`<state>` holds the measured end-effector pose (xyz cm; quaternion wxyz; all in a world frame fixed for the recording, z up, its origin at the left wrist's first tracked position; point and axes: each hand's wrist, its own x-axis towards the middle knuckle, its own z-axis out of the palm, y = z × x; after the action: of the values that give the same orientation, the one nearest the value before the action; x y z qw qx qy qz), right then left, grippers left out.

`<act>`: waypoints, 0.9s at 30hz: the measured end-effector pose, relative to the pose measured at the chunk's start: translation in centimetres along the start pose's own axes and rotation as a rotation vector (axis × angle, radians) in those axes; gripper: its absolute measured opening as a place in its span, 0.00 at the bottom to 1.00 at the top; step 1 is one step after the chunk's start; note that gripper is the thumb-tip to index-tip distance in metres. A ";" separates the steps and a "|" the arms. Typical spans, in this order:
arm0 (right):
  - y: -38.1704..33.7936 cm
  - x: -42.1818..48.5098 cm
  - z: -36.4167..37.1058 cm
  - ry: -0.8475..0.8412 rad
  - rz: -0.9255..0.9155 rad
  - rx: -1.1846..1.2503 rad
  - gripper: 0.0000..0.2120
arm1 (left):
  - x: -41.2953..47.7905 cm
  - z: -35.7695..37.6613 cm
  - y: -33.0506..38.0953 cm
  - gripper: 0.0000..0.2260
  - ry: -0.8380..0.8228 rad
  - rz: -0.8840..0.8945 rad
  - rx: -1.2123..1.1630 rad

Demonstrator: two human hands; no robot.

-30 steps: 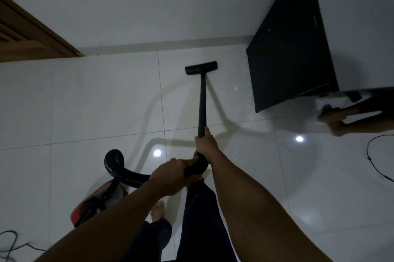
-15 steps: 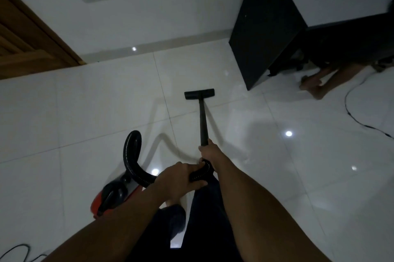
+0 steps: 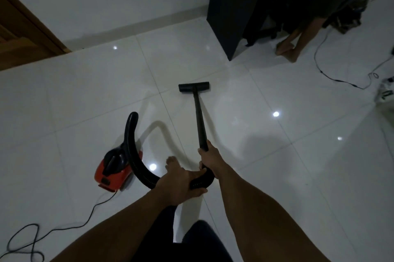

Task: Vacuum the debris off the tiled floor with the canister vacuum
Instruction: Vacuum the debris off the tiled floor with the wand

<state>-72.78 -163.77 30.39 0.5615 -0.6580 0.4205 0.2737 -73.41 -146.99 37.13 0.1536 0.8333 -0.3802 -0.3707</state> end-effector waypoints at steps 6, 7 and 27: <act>10.4 -5.8 0.8 0.071 -0.023 0.081 0.26 | -6.5 6.2 4.8 0.35 -0.066 -0.006 -0.002; 12.0 -6.9 1.0 0.079 -0.012 0.106 0.25 | -7.6 7.2 5.5 0.32 -0.072 0.006 0.035; 31.9 -21.4 9.5 0.205 0.184 0.479 0.22 | -22.3 20.0 8.2 0.28 -0.307 0.172 0.090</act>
<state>-109.77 -149.81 29.93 0.6284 -0.4898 0.5859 0.1483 -102.10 -135.25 39.17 0.0874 0.7372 -0.4855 -0.4617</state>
